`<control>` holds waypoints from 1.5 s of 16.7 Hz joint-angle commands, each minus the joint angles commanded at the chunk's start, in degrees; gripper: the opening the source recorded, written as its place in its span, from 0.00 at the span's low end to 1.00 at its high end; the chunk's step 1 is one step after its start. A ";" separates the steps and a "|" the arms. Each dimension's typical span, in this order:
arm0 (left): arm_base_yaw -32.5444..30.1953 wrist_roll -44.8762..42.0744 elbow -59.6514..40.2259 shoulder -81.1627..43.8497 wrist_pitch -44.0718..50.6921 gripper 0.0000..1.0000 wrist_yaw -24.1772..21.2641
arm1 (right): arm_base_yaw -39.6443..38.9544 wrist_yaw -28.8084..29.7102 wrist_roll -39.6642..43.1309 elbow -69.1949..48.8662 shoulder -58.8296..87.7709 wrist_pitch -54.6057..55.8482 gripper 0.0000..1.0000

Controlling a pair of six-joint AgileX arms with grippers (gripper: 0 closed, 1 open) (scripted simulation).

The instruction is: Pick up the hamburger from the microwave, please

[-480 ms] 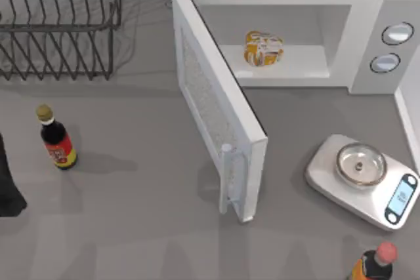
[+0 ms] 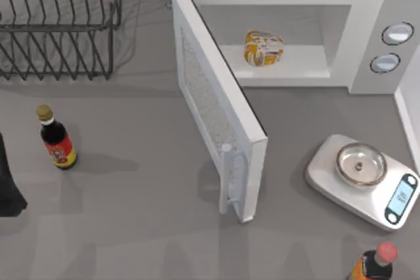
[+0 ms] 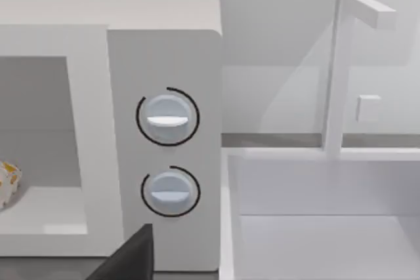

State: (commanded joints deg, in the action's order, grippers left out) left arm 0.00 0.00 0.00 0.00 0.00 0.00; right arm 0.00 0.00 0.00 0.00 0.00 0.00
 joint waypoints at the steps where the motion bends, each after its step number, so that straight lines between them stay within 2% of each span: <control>1: 0.00 0.00 0.00 0.00 0.00 1.00 0.00 | 0.00 0.00 0.00 0.00 0.00 0.00 1.00; 17: 0.00 0.00 0.00 0.00 0.00 1.00 0.00 | -0.12 0.12 -0.05 -0.28 0.53 0.17 1.00; 21: 0.00 0.00 0.00 0.00 0.00 1.00 0.00 | -1.81 1.80 -0.74 -4.32 8.32 2.68 1.00; 25: 0.00 0.00 0.00 0.00 0.00 1.00 0.00 | -5.21 5.19 -2.12 -12.42 23.91 7.69 1.00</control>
State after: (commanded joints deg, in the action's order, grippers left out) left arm 0.00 0.00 0.00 0.00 0.00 0.00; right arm -5.21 5.19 -2.12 -12.42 23.91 7.69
